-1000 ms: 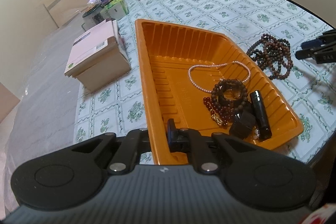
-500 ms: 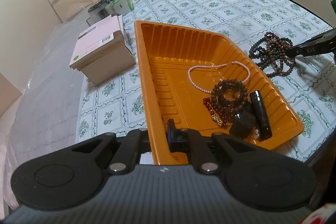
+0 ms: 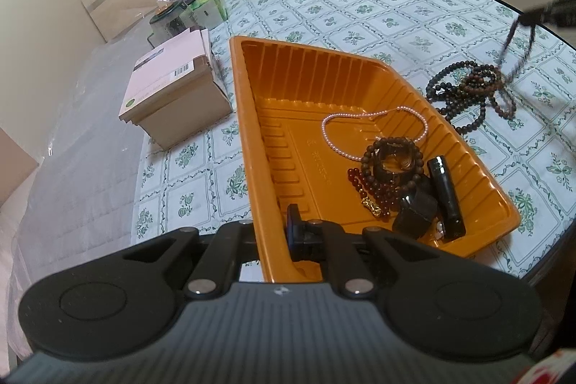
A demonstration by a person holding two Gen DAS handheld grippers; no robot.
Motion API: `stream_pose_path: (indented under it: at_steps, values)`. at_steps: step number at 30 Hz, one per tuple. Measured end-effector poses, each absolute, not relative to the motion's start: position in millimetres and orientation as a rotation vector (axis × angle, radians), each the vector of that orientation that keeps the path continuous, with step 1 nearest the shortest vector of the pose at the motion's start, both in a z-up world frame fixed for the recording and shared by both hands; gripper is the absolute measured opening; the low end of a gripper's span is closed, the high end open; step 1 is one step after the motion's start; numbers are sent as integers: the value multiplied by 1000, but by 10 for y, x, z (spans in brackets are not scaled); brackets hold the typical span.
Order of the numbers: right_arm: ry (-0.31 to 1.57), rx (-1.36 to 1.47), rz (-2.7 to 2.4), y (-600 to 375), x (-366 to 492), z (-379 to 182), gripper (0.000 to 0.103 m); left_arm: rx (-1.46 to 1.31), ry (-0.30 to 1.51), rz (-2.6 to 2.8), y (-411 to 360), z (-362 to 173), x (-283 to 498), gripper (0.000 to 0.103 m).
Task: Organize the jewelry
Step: 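Lift the dark bead strand over the orange tray with the right gripper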
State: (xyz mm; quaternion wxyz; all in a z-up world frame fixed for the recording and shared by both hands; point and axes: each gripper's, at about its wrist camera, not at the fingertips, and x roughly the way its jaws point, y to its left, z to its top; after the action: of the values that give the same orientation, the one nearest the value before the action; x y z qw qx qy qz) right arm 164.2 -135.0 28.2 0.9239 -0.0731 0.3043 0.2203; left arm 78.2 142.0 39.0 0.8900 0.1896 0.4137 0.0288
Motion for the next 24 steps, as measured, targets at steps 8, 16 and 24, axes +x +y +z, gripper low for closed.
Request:
stream_pose_path:
  at_steps: [8, 16, 24]
  values:
    - [481, -182, 493, -1306, 1493, 857, 7, 394, 854, 56, 1402, 418, 778, 7]
    - [396, -200, 593, -1102, 1358, 1260, 7, 393, 854, 56, 1400, 417, 777, 7]
    - [340, -174, 724, -698, 1349, 1561, 7, 394, 851, 52, 1385, 425, 775, 8]
